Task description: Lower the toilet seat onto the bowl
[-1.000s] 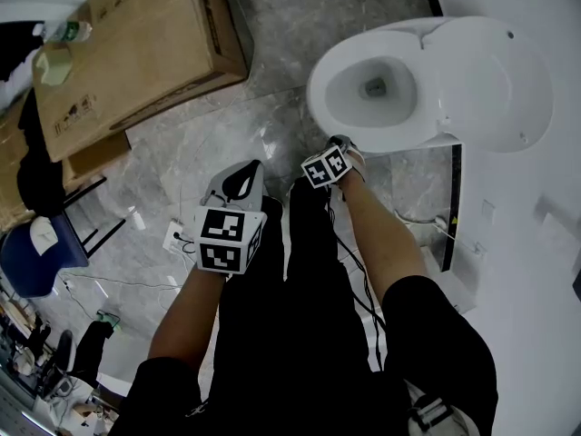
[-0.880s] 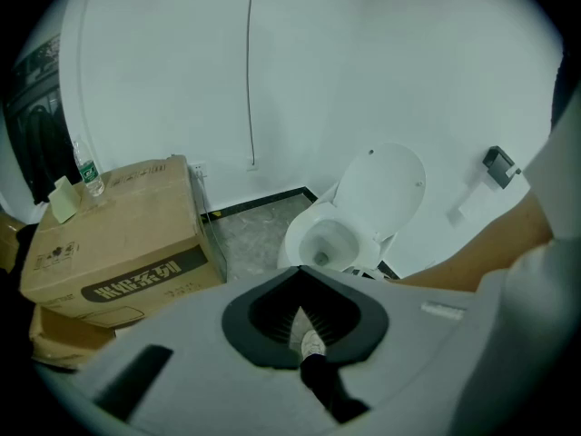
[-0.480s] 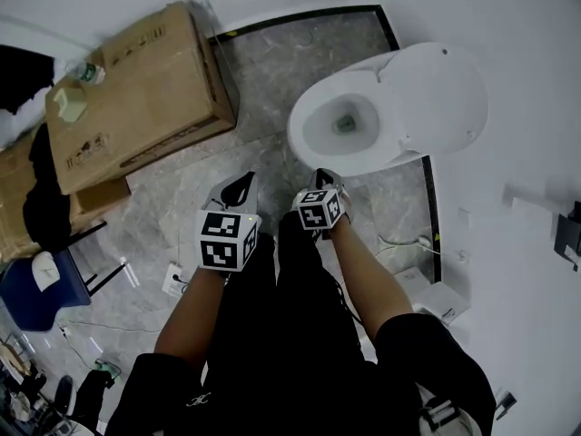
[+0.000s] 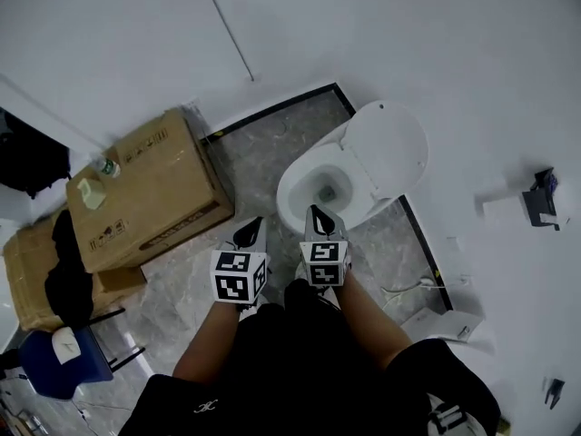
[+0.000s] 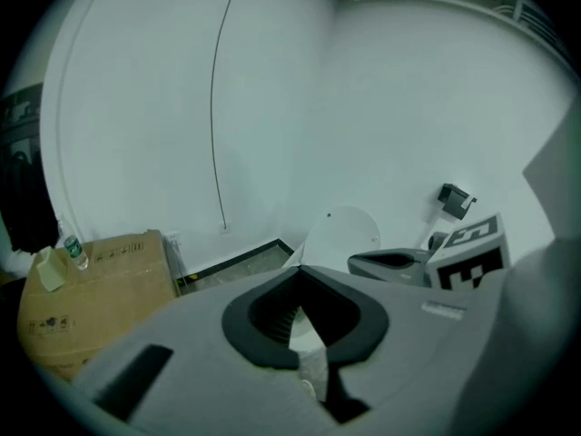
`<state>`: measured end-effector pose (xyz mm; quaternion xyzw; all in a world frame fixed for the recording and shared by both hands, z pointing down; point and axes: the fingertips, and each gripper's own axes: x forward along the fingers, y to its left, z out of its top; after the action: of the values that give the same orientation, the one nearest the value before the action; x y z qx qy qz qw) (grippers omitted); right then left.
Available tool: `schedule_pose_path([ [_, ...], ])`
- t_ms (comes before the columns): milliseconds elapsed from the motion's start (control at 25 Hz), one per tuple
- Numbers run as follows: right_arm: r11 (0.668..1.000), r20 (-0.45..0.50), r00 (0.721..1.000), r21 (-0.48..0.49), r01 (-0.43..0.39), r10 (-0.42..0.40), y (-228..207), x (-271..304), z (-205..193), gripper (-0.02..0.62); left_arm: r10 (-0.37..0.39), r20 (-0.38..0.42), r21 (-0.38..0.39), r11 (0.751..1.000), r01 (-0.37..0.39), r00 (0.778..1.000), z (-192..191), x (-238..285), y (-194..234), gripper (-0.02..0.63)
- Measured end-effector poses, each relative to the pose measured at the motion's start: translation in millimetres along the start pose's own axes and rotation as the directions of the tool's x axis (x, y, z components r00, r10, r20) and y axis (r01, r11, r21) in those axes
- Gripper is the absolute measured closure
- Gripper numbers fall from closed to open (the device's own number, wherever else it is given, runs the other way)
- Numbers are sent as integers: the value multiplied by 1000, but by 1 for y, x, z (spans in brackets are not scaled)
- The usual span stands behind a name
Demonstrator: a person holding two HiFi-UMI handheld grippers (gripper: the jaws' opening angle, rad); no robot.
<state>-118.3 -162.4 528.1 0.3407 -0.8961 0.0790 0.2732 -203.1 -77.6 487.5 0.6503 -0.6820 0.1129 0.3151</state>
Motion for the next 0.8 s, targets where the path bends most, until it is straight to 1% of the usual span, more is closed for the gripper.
schedule_pose_path([
  [80, 999, 99, 995, 50, 17, -22, -9, -23, 45, 588, -12, 40, 21, 1000, 12, 999, 21, -8, -11, 597],
  [160, 996, 190, 981, 84, 22, -38, -16, -42, 86, 588, -23, 88, 52, 998, 18, 996, 45, -16, -21, 597],
  [320, 995, 326, 945, 98, -4, -29, -16, -81, 154, 588, -41, 178, 111, 994, 21, 983, 91, -36, -36, 597],
  [400, 996, 378, 926, 90, -16, -19, -11, -101, 179, 588, -51, 216, 131, 991, 22, 975, 110, -47, -42, 597],
  [480, 997, 406, 914, 75, -19, -13, -7, -115, 195, 589, -57, 249, 140, 990, 22, 967, 124, -56, -47, 597],
  [600, 998, 414, 910, 65, -27, -2, -2, -122, 201, 589, -61, 274, 142, 990, 22, 960, 135, -61, -52, 597],
  [720, 997, 410, 912, 69, -38, 7, 4, -124, 198, 589, -64, 271, 152, 988, 23, 961, 135, -62, -54, 597],
  [800, 998, 402, 915, 62, -31, 3, 7, -124, 193, 589, -67, 264, 154, 988, 26, 962, 130, -64, -54, 597],
])
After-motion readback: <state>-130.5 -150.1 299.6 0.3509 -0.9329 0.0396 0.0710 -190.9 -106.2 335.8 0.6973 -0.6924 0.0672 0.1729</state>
